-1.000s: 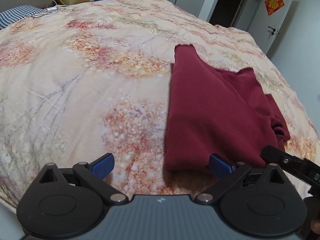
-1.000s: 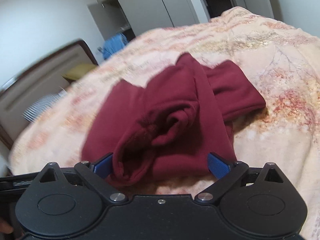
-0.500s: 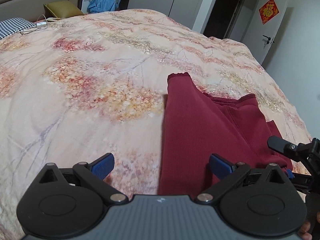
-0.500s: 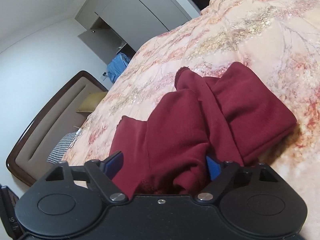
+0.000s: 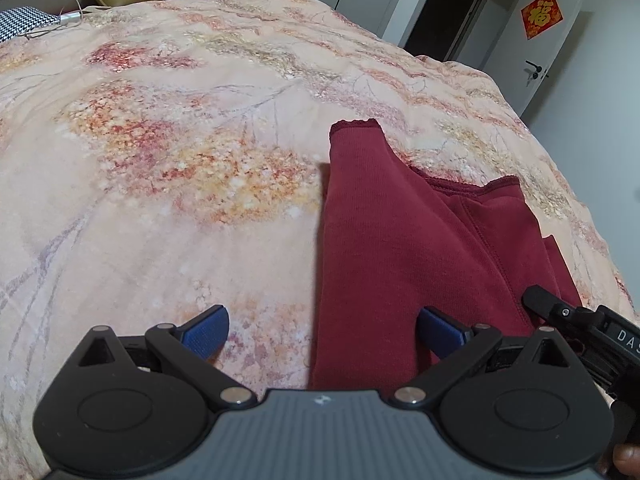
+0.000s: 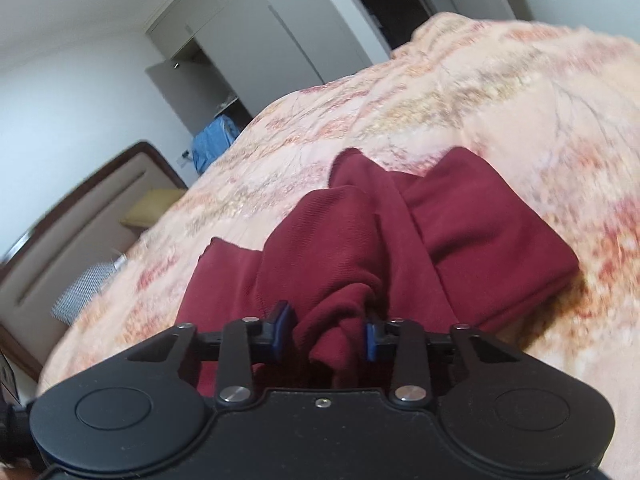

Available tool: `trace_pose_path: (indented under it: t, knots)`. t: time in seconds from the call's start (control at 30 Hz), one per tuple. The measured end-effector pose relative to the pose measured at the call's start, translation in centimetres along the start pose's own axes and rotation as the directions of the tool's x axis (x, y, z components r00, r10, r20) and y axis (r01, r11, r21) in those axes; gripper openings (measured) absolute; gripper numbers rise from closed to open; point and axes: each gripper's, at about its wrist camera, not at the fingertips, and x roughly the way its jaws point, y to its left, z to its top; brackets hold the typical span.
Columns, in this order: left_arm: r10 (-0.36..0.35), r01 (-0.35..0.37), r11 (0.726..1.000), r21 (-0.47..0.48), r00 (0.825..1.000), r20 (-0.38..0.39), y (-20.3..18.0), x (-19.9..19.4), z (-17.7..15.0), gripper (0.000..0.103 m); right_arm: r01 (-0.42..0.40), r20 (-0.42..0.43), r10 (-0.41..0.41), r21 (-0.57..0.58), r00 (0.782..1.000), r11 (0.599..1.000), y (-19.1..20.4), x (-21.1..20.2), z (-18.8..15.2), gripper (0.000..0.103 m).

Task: Fold small clothes
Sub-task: 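Grasp the shirt bundle edge with the right gripper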

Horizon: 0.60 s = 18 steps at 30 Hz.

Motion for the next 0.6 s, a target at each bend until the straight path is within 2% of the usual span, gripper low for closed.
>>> trace_pose_path:
  t: [0.13,0.23,0.27,0.43,0.53,0.6]
  knots:
    - [0.004,-0.004,1.000,-0.002,1.000,-0.002,0.0,0.0,-0.1,0.103,-0.013,0.020,0.013,0.011,1.000,1.000,-0.5,-1.1,-0.1,0.031]
    - [0.006,-0.006,1.000,-0.001,1.000,-0.003,-0.1,0.0,0.0,0.103,-0.029,0.012,0.029,0.007,1.000,1.000,-0.8,-1.7,-0.3,0.041]
    - [0.005,-0.005,1.000,-0.003,1.000,-0.003,-0.1,0.0,0.0,0.103,-0.035,0.000,0.035,0.008,0.999,0.999,-1.0,-1.7,-0.4,0.048]
    - [0.007,-0.007,1.000,-0.002,1.000,-0.003,-0.2,0.0,0.0,0.103,-0.035,-0.012,0.036,0.003,0.999,0.999,-1.2,-1.5,-0.5,0.048]
    - [0.006,-0.006,1.000,-0.003,1.000,-0.004,-0.1,0.0,0.0,0.103,-0.022,0.002,0.022,0.007,1.000,1.000,-1.0,-1.0,-0.1,0.038]
    - [0.007,-0.007,1.000,-0.003,1.000,-0.004,-0.1,0.0,0.0,0.103,-0.019,0.008,0.019,0.005,1.000,1.000,-0.8,-0.8,0.1,0.027]
